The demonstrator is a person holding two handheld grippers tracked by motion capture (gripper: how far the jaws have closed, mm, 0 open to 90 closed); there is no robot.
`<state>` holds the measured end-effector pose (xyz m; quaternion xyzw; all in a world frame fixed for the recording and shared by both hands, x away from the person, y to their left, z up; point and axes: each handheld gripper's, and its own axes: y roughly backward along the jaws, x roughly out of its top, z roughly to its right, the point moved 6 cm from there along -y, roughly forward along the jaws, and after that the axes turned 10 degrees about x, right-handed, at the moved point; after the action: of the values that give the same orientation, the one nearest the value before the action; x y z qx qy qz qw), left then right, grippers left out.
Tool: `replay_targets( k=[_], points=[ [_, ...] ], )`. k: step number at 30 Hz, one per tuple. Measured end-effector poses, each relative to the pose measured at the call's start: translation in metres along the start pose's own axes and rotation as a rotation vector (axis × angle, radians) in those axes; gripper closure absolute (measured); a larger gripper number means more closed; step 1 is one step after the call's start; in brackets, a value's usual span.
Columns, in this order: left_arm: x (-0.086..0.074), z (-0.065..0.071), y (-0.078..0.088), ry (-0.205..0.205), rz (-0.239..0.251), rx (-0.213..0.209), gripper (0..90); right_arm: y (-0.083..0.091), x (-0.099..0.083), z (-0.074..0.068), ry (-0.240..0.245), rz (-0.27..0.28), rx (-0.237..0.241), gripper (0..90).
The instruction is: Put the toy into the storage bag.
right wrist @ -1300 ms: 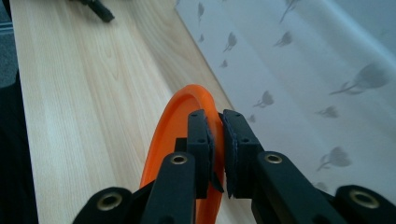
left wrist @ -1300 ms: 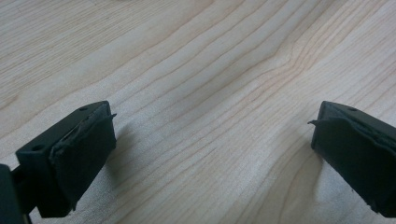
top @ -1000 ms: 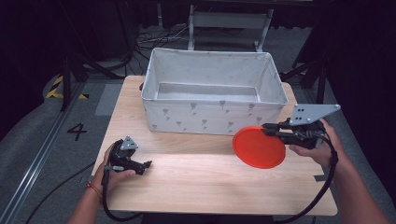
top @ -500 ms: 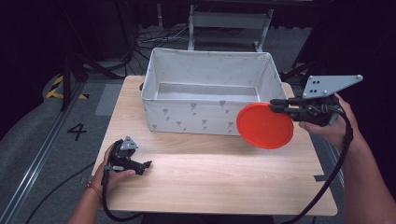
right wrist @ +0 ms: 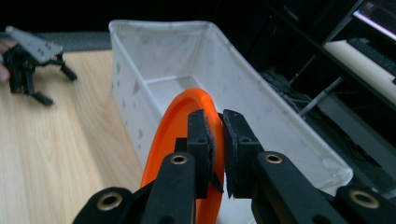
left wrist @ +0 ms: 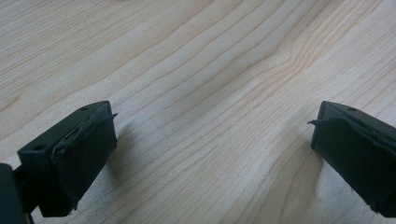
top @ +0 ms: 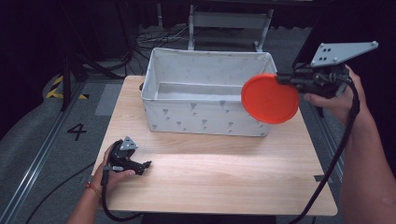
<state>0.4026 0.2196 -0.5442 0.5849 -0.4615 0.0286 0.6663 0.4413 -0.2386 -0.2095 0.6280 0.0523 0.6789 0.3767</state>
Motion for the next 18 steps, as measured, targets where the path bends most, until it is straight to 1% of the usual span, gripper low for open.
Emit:
replay_targets(
  k=[3,7,10,13,16,18],
  points=[
    [0.000,0.000,0.000,-0.003,0.000,0.001,0.5,-0.001,0.010,0.012,0.007,-0.003,-0.019,82.3],
    [0.000,0.000,0.000,-0.003,0.000,-0.002,0.4,-0.011,0.018,0.025,0.013,-0.008,-0.024,82.2],
    [0.000,0.000,0.000,-0.002,0.000,-0.002,0.3,-0.017,0.019,0.032,0.015,-0.020,-0.023,82.2],
    [0.000,0.000,0.000,-0.003,-0.001,-0.002,0.3,-0.025,0.021,0.043,0.012,-0.029,-0.039,82.2],
    [0.000,0.000,0.000,-0.003,-0.001,-0.002,0.3,-0.029,0.021,0.047,0.014,-0.037,-0.031,82.2],
    [0.000,0.000,0.000,-0.003,-0.001,-0.002,0.3,-0.036,0.019,0.054,0.012,-0.055,-0.034,82.2]
  ],
)
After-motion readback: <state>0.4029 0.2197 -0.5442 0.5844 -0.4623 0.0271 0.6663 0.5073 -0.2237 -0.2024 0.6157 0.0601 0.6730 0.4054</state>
